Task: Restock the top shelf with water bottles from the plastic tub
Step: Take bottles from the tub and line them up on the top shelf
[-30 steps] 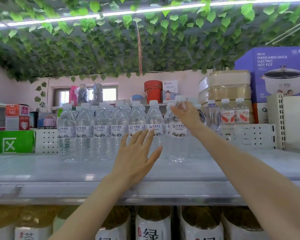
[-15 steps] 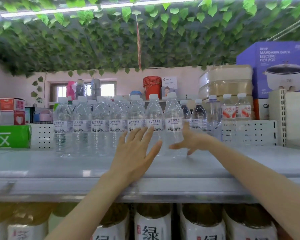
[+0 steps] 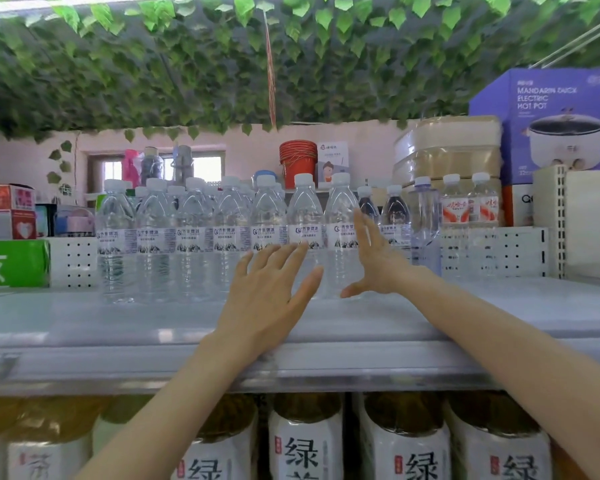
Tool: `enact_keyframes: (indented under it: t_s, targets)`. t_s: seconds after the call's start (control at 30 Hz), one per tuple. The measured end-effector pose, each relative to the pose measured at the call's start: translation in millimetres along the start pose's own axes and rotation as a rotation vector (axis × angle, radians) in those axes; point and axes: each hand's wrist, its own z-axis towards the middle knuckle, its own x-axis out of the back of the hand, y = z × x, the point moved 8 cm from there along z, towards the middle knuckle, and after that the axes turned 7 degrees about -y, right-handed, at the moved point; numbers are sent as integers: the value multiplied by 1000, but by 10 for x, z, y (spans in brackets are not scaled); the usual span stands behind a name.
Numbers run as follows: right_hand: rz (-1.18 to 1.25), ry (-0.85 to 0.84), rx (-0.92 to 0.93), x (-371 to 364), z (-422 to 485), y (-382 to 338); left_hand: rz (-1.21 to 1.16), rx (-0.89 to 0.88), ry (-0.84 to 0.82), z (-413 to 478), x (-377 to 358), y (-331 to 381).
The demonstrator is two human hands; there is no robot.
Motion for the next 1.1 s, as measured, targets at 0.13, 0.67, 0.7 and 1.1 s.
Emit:
enact_keyframes:
  t_s: [0.13,0.67,0.7,1.1]
  targets:
    - [-275,18,6,26,-21,-49,0,-6,5,-4,5,6]
    - [-315,-55,-41,61,-226,-216,86,12,23,-49,45,3]
    - [-278,-59,-33,68,-275,-256,94,20,25,-67,51,-10]
    - [-89,374,89,369,-1368,-1200,76,42,59,-542,471,-245]
